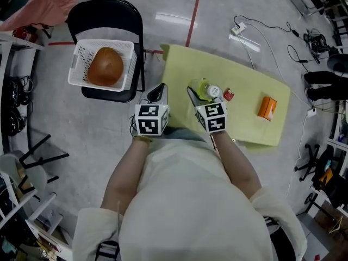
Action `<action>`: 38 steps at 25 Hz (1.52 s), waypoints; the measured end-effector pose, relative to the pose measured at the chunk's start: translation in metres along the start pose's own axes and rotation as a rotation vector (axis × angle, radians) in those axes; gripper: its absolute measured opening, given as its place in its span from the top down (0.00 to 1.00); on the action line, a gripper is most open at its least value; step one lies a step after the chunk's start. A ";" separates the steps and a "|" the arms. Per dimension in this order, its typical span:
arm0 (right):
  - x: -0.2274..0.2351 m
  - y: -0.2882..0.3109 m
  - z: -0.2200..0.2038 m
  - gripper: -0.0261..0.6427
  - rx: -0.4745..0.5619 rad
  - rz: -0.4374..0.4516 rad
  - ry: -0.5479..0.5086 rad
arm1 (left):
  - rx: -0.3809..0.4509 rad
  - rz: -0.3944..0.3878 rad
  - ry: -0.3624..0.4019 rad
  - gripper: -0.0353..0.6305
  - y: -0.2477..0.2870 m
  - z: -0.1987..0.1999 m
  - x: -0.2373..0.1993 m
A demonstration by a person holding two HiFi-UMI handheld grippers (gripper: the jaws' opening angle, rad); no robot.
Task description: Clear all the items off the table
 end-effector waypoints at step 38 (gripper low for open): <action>-0.164 0.150 0.132 0.56 -0.009 0.173 -0.113 | 0.025 0.120 -0.109 0.93 -0.049 0.046 -0.235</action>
Point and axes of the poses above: the fingertips, and each gripper's own axes: y forward along the fingers, x to its right, z out of its top, the point moved 7 cm from there along -y, backward along the fingers, and after that the axes turned 2 degrees about x, right-handed, at the moved point
